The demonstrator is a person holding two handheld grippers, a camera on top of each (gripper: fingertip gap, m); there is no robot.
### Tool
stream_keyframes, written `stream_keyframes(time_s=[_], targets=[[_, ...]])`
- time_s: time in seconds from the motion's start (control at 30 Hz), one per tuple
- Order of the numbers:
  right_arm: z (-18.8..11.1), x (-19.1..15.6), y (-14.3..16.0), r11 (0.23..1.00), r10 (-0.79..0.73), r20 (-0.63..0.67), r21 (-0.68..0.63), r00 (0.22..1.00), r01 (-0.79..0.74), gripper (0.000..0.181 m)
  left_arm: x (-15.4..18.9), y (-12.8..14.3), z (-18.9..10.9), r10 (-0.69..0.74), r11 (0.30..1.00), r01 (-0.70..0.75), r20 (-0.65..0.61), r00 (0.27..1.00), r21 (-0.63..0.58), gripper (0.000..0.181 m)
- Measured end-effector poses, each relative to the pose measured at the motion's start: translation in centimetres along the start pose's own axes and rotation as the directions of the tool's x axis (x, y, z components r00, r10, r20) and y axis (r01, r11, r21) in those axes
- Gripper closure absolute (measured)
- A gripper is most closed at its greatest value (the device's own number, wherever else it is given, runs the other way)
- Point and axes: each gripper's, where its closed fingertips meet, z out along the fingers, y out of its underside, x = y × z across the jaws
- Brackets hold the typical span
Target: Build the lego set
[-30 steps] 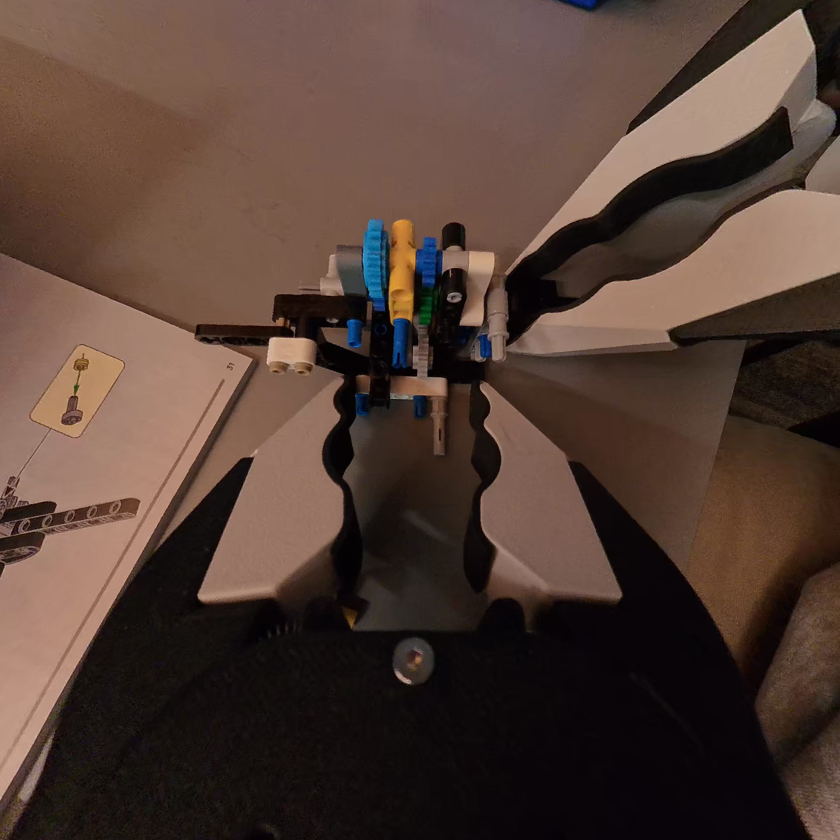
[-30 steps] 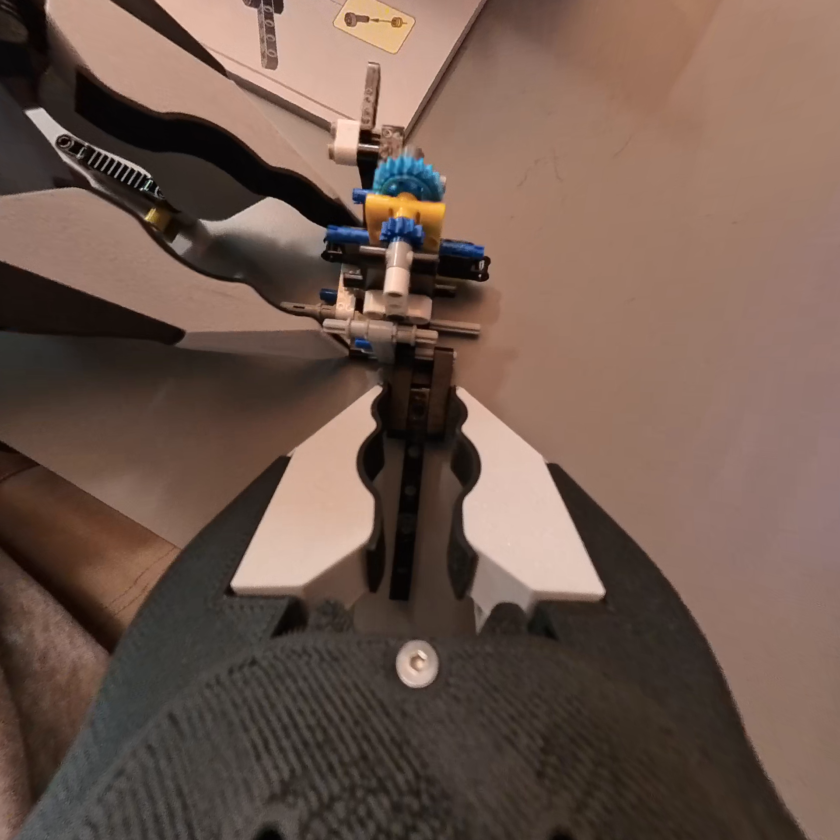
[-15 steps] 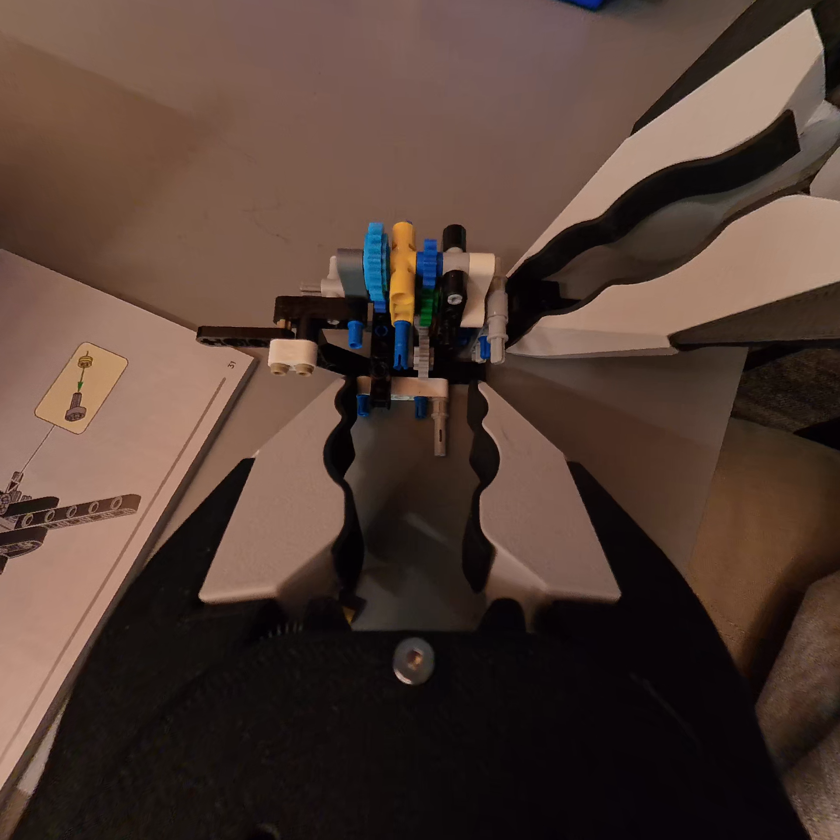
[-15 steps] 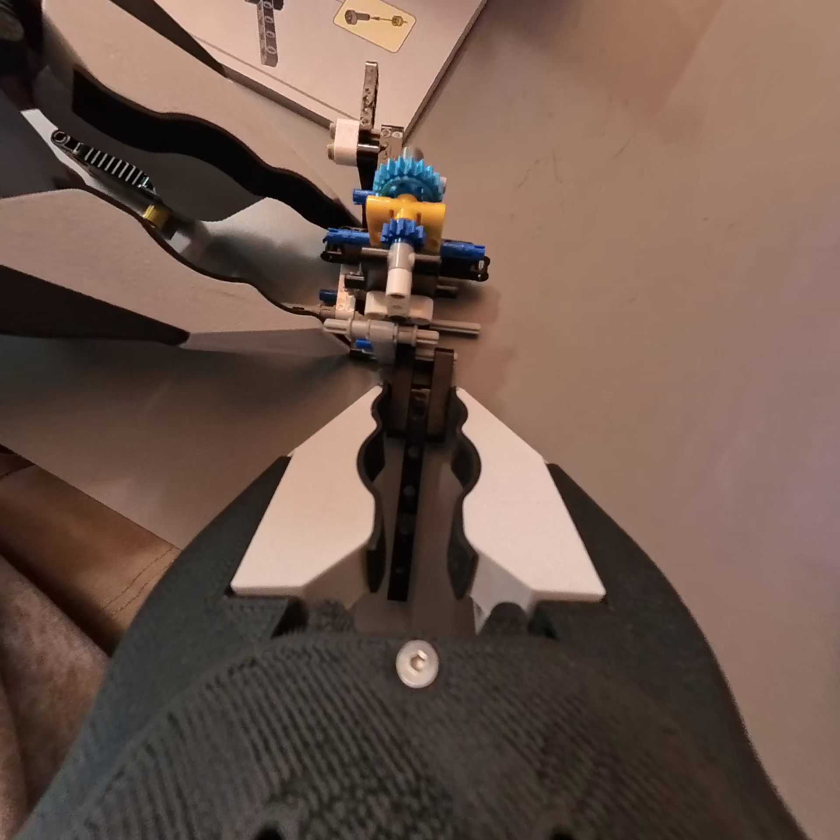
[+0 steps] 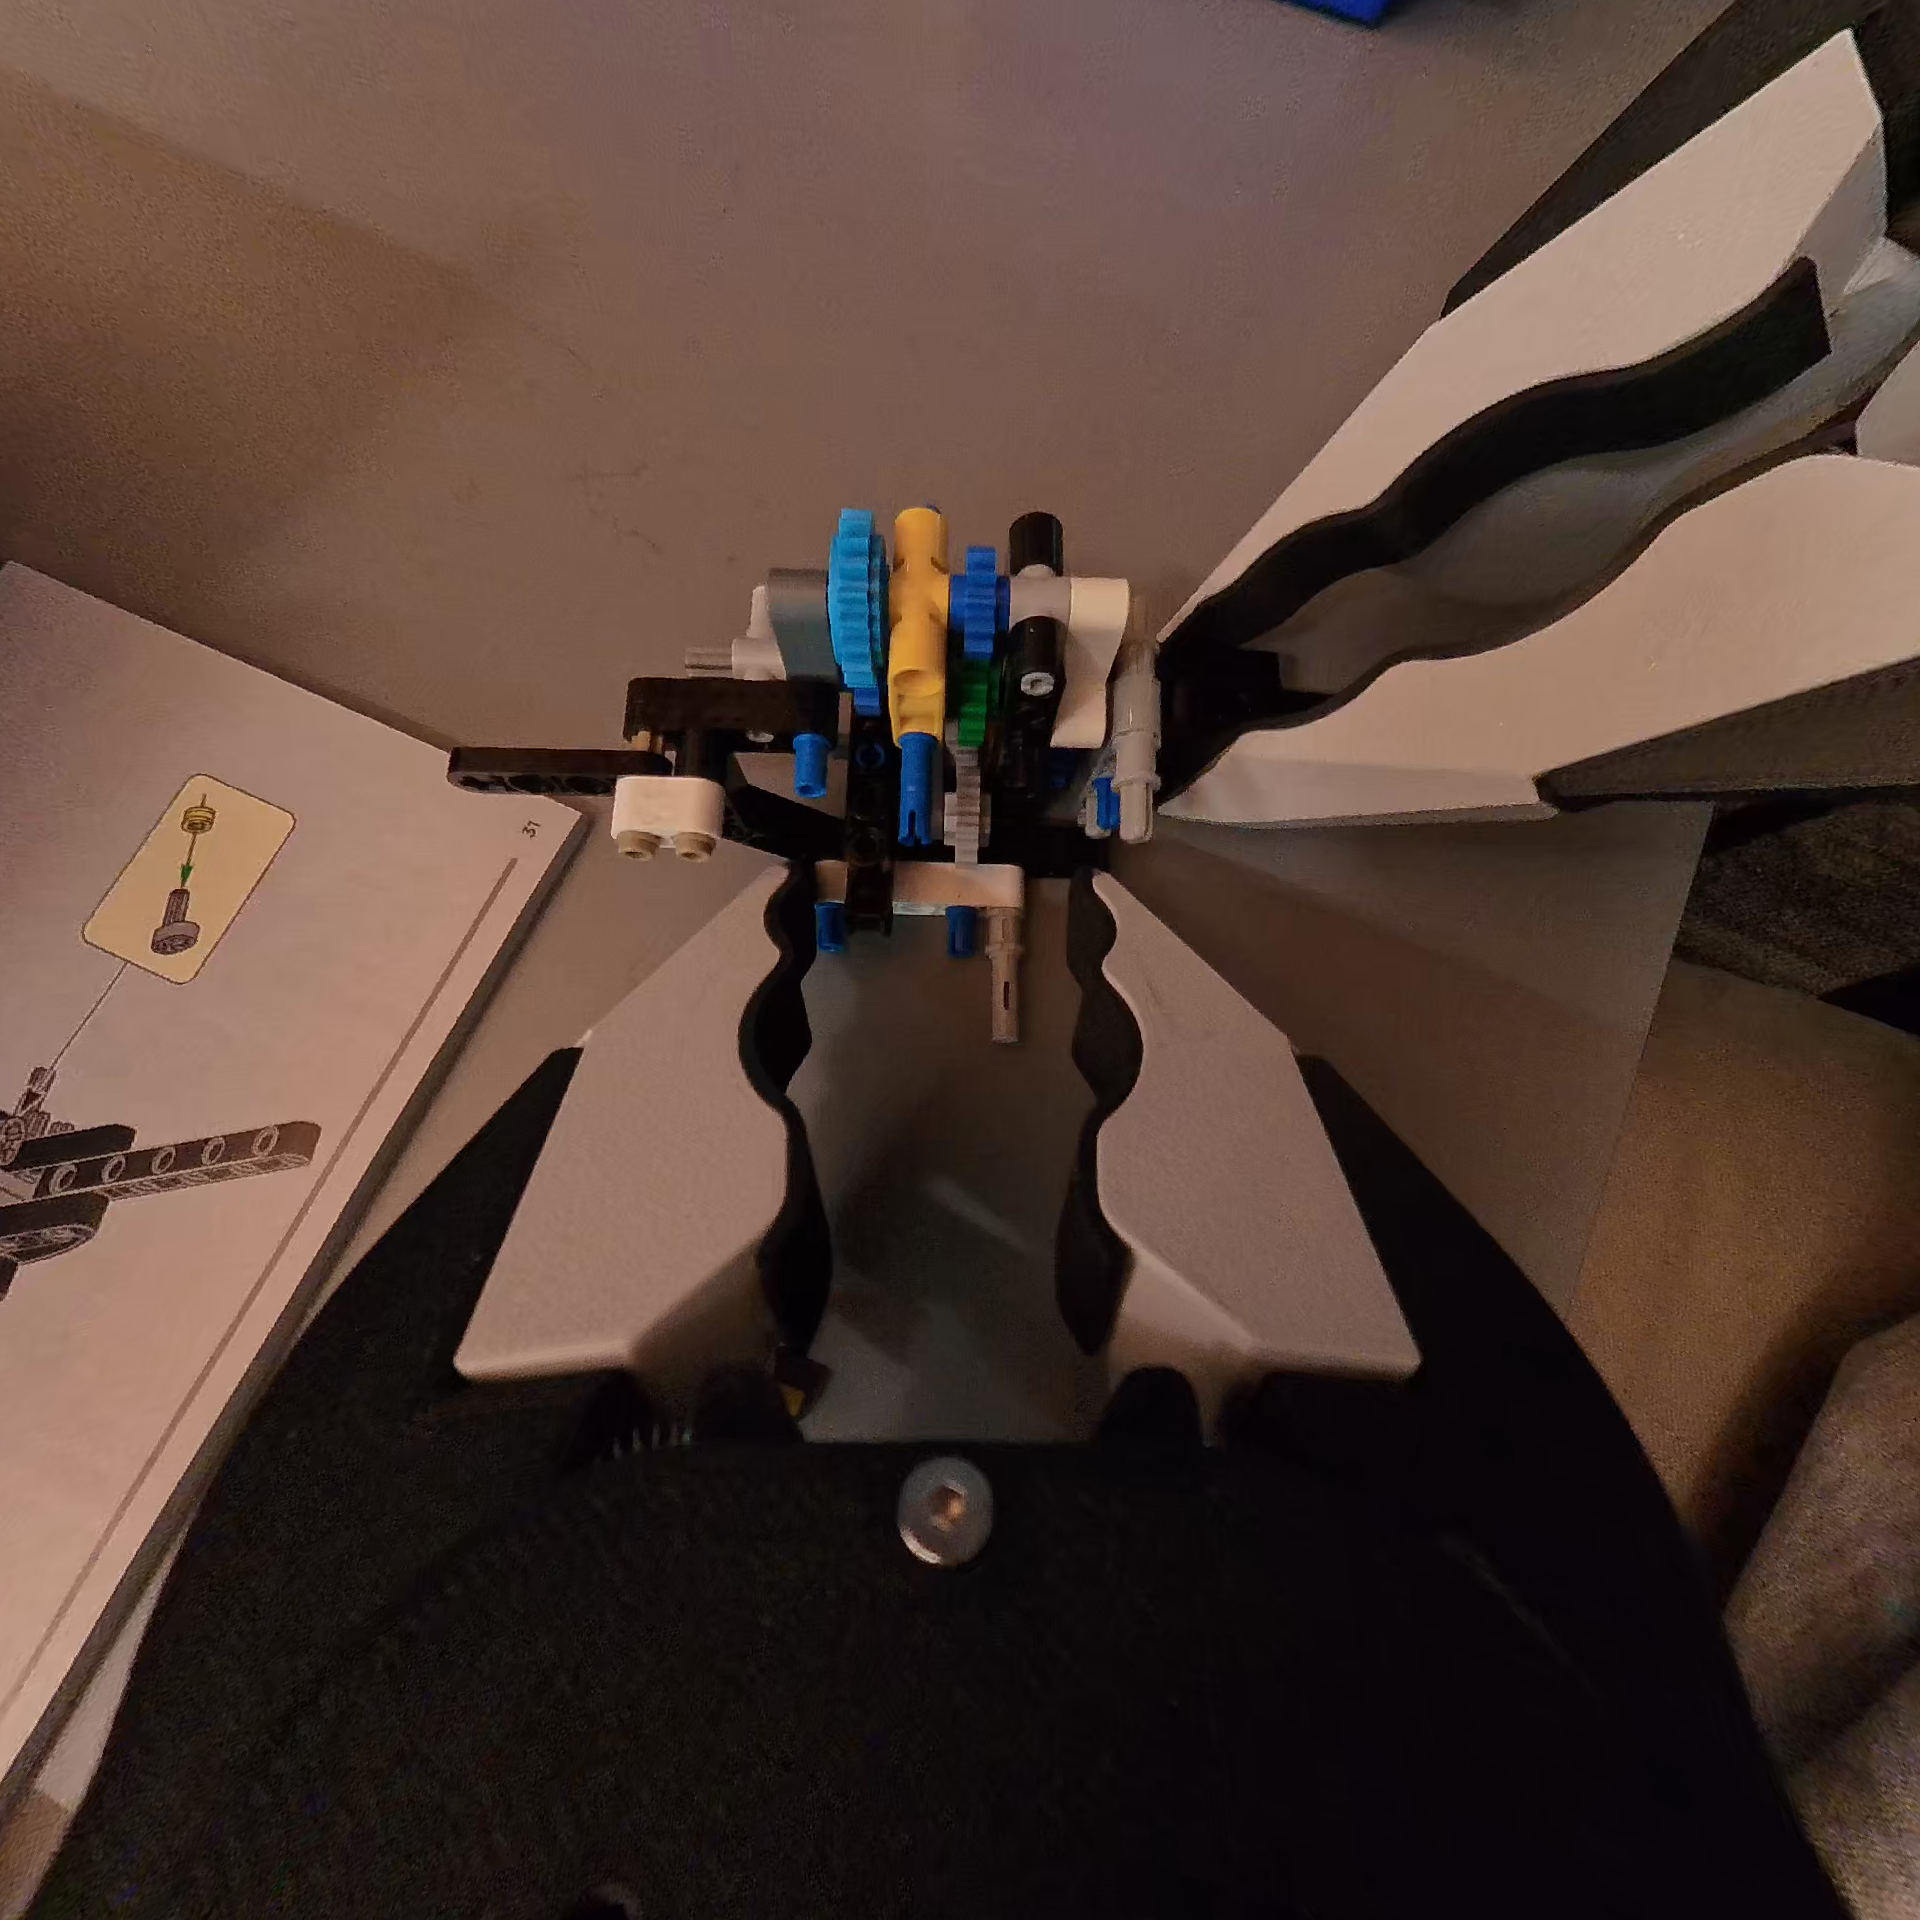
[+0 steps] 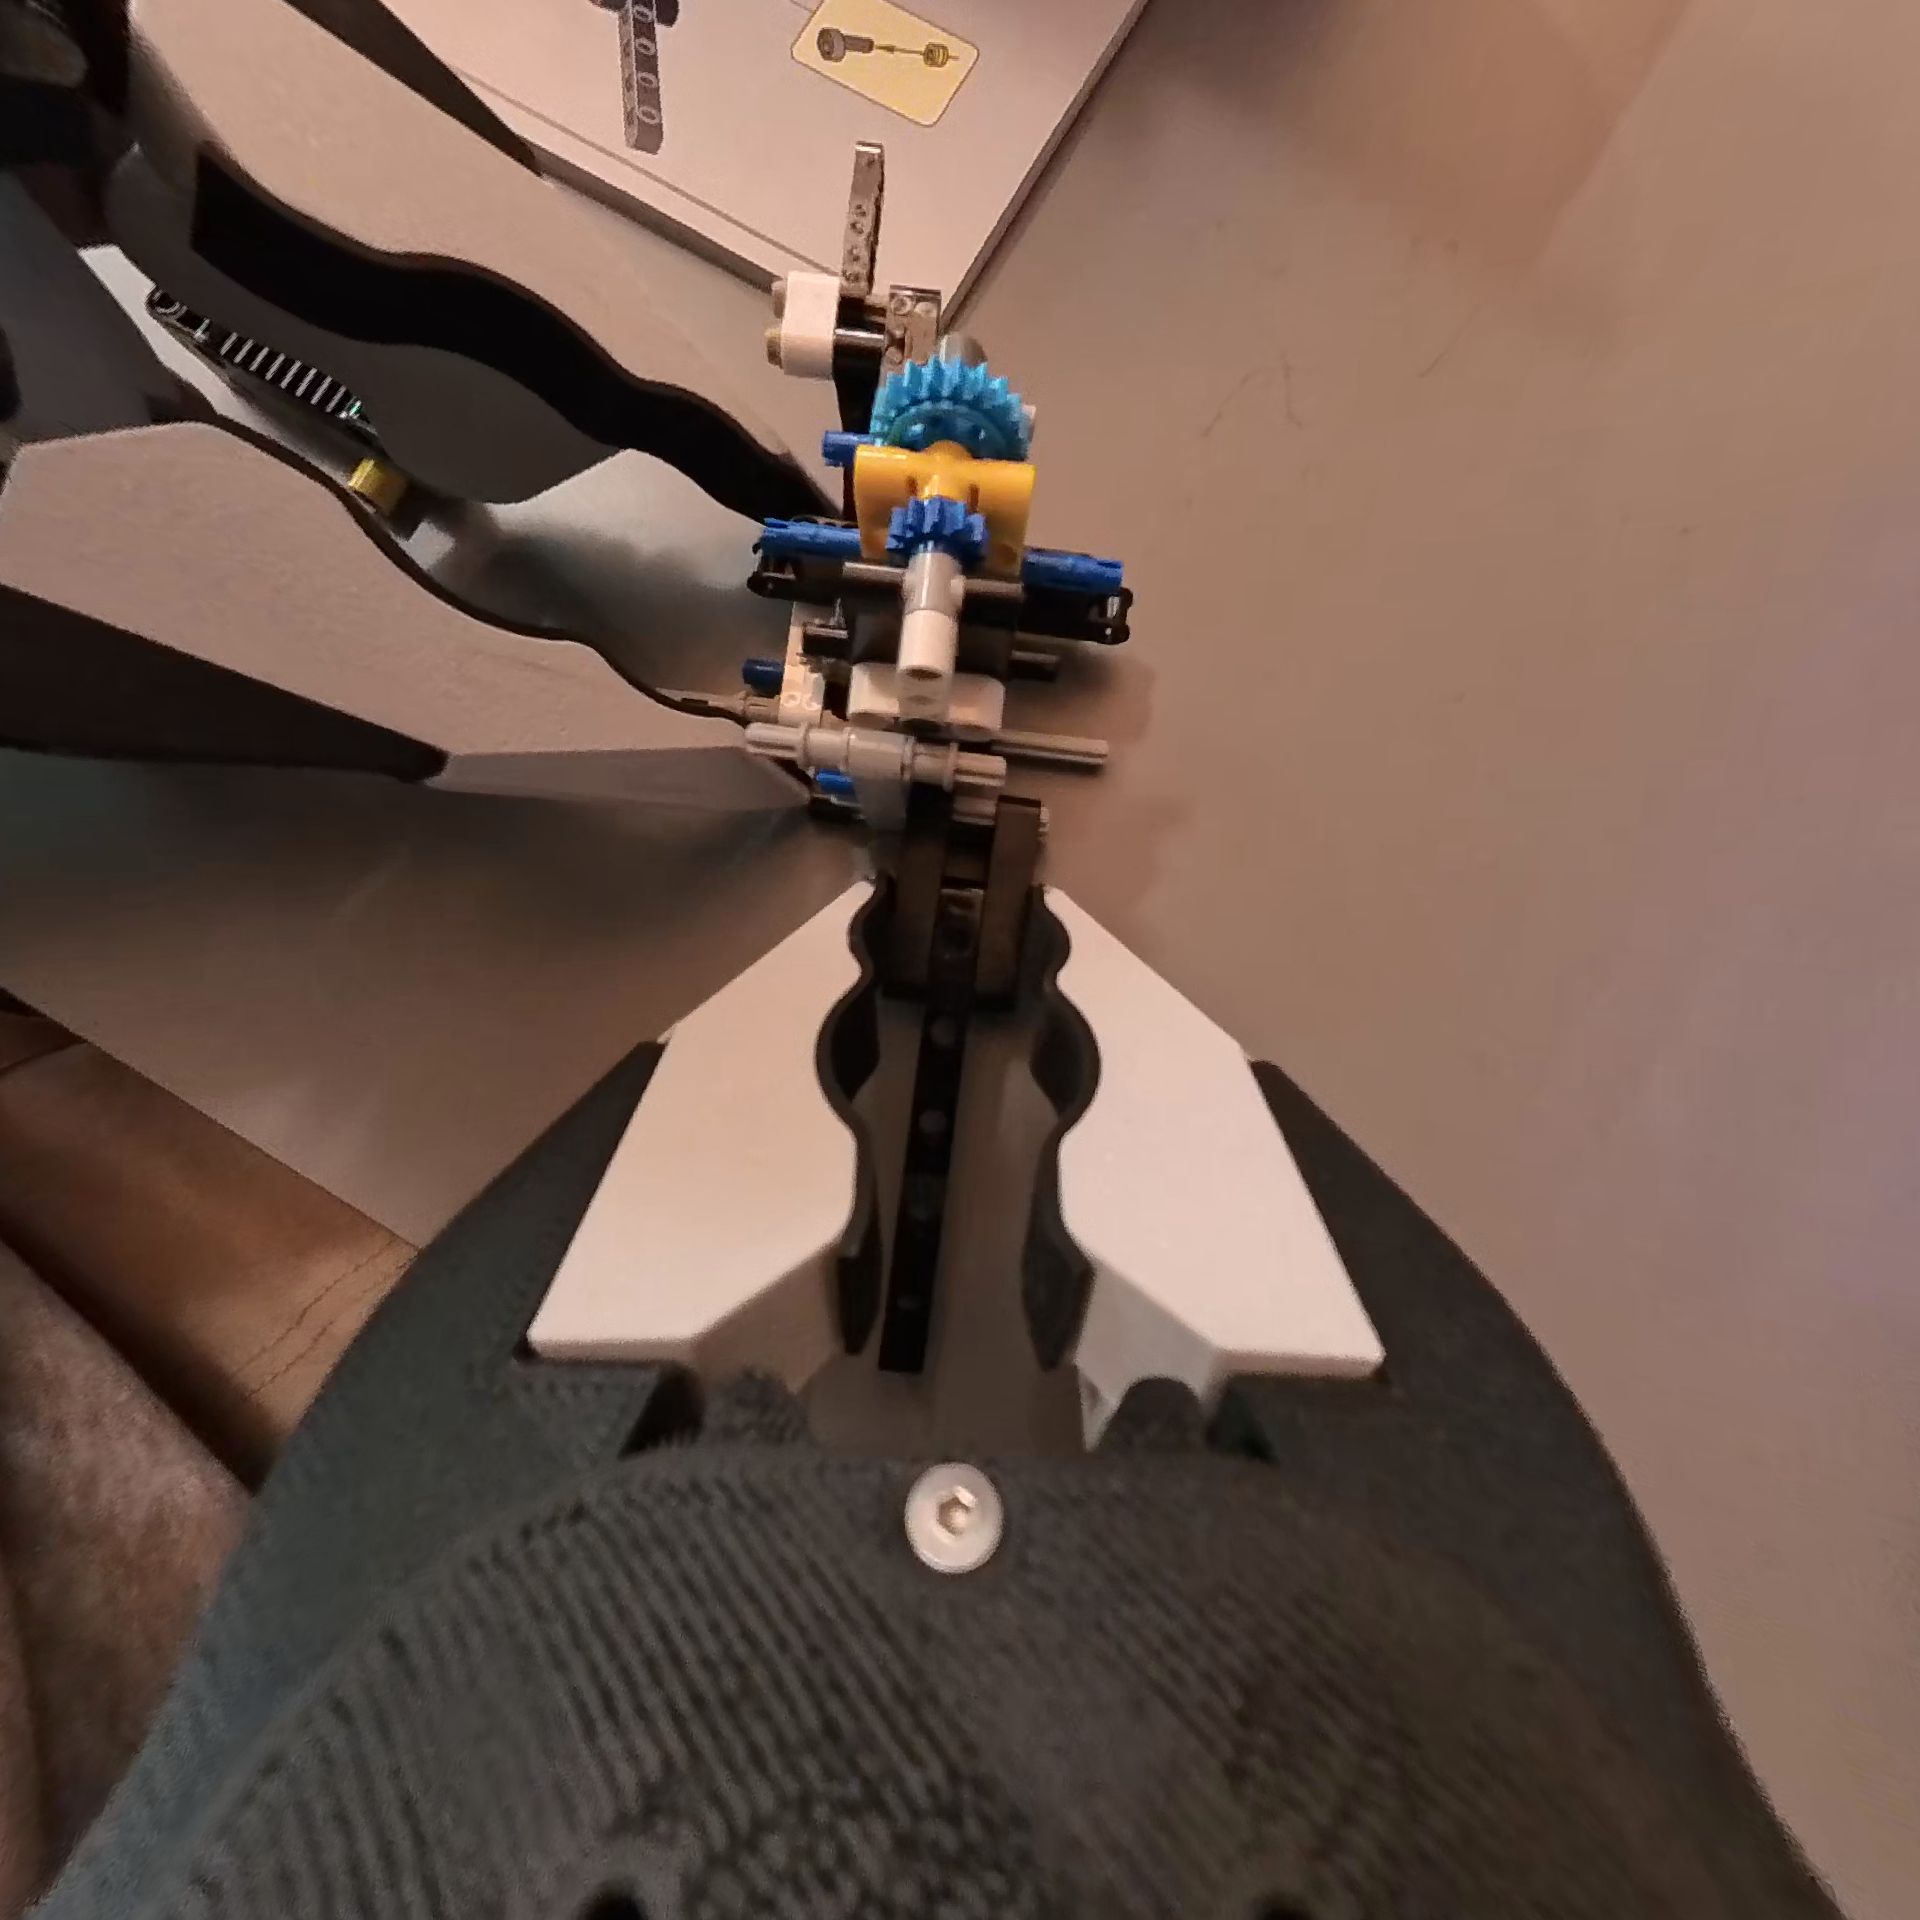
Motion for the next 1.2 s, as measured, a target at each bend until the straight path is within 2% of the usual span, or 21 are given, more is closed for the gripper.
stream_keyframes(time_s=[0.03, 0.83, 0.93, 1.13, 1.2], targets=[[0.0, 0.0, 0.0, 1.000, -0.001, 0.001, 0.001, 1.000, 0.001, 0.157, 0.0, 0.0, 0.0, 0.000, 1.000, 0.000, 0.000, 1.000, 0.000, 0.134], [0.0, -0.3, -0.1, 1.000, -0.014, 0.010, 0.020, 1.000, 0.013, 0.155, -0.1, 0.0, 0.0, -0.010, 1.000, 0.010, -0.005, 1.000, -0.003, 0.136], [-0.4, -1.0, -0.2, 0.999, 0.012, 0.088, 0.043, 0.996, -0.016, 0.138, -0.1, 0.0, 0.0, 0.003, 1.000, -0.003, 0.003, 1.000, -0.004, 0.141], [-2.1, 0.0, -1.6, 0.969, 0.125, 0.253, 0.177, 0.959, -0.172, 0.135, -0.1, 0.0, 0.0, -0.006, 1.000, 0.006, -0.007, 1.000, -0.004, 0.141], [-2.3, 1.5, -1.7, 0.958, 0.139, 0.231, 0.214, 0.963, -0.190, 0.146, 0.0, 0.0, 0.0, -0.008, 1.000, 0.007, -0.016, 1.000, -0.003, 0.139]])
